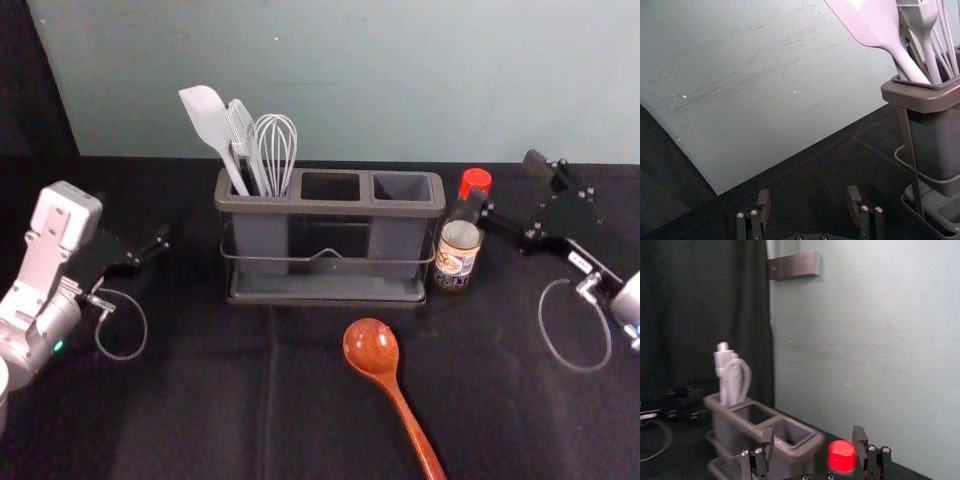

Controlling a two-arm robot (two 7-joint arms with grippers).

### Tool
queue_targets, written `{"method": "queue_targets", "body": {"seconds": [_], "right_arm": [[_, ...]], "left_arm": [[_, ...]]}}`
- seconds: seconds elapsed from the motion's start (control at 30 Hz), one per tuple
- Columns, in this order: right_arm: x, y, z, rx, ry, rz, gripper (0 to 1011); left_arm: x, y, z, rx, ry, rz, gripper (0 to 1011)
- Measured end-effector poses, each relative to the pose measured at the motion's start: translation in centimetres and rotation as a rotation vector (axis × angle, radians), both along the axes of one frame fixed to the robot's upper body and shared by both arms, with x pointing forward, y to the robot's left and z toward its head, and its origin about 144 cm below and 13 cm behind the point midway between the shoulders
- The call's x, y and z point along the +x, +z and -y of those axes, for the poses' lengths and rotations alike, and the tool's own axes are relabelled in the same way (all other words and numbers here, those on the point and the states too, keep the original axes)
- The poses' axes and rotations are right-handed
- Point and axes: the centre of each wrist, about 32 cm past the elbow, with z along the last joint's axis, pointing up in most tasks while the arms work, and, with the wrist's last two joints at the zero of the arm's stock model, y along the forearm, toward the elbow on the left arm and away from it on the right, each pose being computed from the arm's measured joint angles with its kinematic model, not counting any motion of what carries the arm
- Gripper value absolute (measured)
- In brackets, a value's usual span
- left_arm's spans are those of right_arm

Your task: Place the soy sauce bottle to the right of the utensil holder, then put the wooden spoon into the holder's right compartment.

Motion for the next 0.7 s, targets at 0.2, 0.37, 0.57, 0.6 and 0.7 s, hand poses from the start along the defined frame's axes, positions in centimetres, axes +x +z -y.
{"method": "queue_targets", "body": {"seconds": [0.2, 0.37, 0.57, 0.6, 0.7], "right_arm": [[-1.8, -0.3, -0.8, -0.011, 0.064, -0.014, 1003], [-3.0, -1.0, -2.2, -0.037, 0.112, -0.058, 1003], [-3.8, -1.9, -4.3, -0.119, 0.132, -0.180, 1003], [-3.9, -2.0, -4.6, -0.131, 0.133, -0.198, 1002], [-4.0, -2.4, -5.4, -0.176, 0.137, -0.260, 1002]], "left_arm": [[0.0, 0.0, 0.0, 0.000, 0.000, 0.000, 1005], [0.0, 0.0, 0.0, 0.000, 0.000, 0.000, 1005], [0.0, 0.0, 0.0, 0.000, 0.000, 0.000, 1005], [0.0, 0.0, 0.0, 0.000, 0.000, 0.000, 1005], [0.0, 0.0, 0.0, 0.000, 0.000, 0.000, 1005]]}}
